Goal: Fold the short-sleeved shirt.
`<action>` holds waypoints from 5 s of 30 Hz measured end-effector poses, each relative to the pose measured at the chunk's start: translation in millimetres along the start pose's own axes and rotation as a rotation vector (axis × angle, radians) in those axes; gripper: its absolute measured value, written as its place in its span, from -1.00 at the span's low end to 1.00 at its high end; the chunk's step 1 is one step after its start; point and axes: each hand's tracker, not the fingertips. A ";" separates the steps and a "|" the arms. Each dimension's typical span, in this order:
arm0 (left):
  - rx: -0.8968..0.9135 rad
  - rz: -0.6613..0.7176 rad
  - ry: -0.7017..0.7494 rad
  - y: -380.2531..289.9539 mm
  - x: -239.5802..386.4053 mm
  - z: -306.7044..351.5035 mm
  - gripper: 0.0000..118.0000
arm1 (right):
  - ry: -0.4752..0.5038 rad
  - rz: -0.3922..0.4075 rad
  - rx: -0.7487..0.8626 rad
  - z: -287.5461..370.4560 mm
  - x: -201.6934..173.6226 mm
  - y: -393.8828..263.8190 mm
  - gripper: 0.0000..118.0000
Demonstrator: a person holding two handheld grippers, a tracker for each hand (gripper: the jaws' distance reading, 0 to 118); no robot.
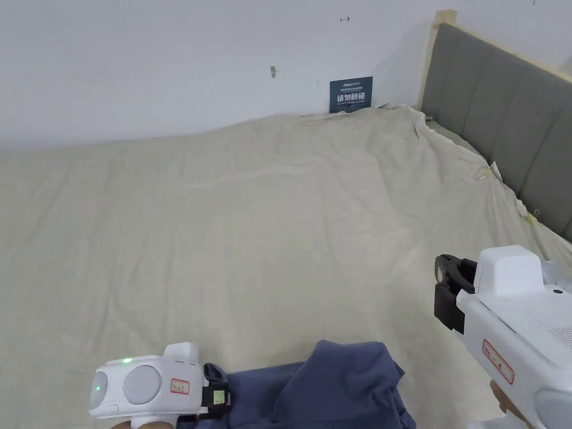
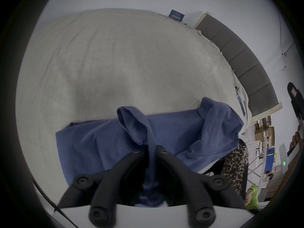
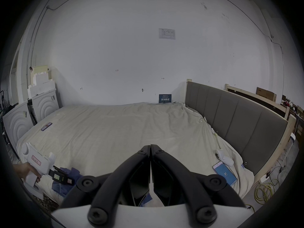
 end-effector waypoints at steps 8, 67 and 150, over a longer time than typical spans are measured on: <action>0.135 0.023 -0.054 -2.2 -12.2 45.7 0.93 | -0.004 -0.004 -0.009 1.2 2.0 -2.1 -1.00; 0.323 0.066 -0.050 -43.9 -92.8 80.4 -0.87 | -0.033 -0.017 -0.002 8.8 11.8 -2.3 -1.00; -0.033 -0.113 -0.114 4.4 130.4 -41.0 -0.88 | -0.038 -0.053 -0.012 13.2 28.4 -12.9 -1.00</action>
